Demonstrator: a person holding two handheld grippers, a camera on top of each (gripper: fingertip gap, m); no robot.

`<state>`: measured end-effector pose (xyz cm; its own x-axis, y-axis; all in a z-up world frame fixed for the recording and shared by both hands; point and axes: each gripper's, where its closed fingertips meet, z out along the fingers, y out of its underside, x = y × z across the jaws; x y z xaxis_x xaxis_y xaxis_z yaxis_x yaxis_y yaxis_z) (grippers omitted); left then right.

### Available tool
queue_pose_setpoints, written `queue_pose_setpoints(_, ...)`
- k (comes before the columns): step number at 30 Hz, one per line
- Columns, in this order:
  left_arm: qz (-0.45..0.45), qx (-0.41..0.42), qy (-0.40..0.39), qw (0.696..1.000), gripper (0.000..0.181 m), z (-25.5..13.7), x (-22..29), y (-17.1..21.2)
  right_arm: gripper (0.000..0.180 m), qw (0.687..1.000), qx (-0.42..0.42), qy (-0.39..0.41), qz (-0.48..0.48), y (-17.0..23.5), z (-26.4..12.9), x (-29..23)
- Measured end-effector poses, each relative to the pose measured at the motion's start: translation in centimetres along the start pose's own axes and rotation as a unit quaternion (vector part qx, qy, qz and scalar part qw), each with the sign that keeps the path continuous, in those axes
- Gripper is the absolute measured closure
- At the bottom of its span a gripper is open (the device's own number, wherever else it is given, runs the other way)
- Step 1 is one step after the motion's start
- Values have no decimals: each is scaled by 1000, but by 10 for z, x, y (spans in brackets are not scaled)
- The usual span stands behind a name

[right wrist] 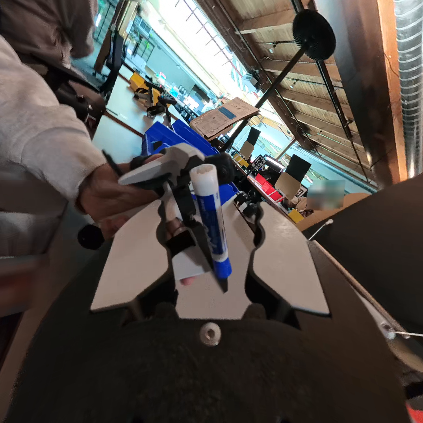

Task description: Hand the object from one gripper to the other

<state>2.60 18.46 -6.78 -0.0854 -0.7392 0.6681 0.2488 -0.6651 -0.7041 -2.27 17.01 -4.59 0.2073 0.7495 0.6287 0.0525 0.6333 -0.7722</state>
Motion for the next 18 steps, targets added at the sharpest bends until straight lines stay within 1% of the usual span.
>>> queue_pose_setpoints(1,29,14,-20,999,34,-3,-3,-6,101,1000,5,4,21,0,-1,3)
queue_pose_setpoints(3,108,35,-66,991,35,-12,-6,-18,98,997,16,8,77,2,-3,11)
queue_pose_setpoints(5,194,45,-111,974,35,-19,-5,-30,100,988,36,13,147,3,-8,23)
queue_pose_setpoints(6,239,46,-134,961,35,-23,-4,-34,106,980,48,8,192,4,-11,28)
queue_pose_setpoints(7,283,44,-156,945,35,-26,-3,-38,118,967,59,-9,247,4,-13,30)
queue_pose_setpoints(8,324,38,-178,928,35,-28,-3,-39,122,947,61,-35,313,6,-15,30)
queue_pose_setpoints(9,365,30,-197,910,34,-29,-3,-40,126,920,58,-64,382,9,-16,28)
queue_pose_setpoints(11,440,3,-230,868,35,-29,-4,-37,128,849,53,-139,507,8,-16,20)
queue_pose_setpoints(13,514,-33,-263,816,34,-29,-8,-32,131,777,47,-205,594,6,-14,11)
queue_pose_setpoints(14,549,-55,-274,788,34,-29,-10,-29,134,752,33,-227,618,8,-13,5)
queue_pose_setpoints(16,603,-91,-296,735,34,-30,-15,-23,136,723,-13,-269,636,14,-11,-14)
queue_pose_setpoints(17,619,-107,-298,718,34,-30,-18,-20,139,713,-38,-290,637,17,-11,-25)
queue_pose_setpoints(18,630,-118,-303,705,34,-30,-20,-18,147,705,-58,-308,636,18,-11,-34)
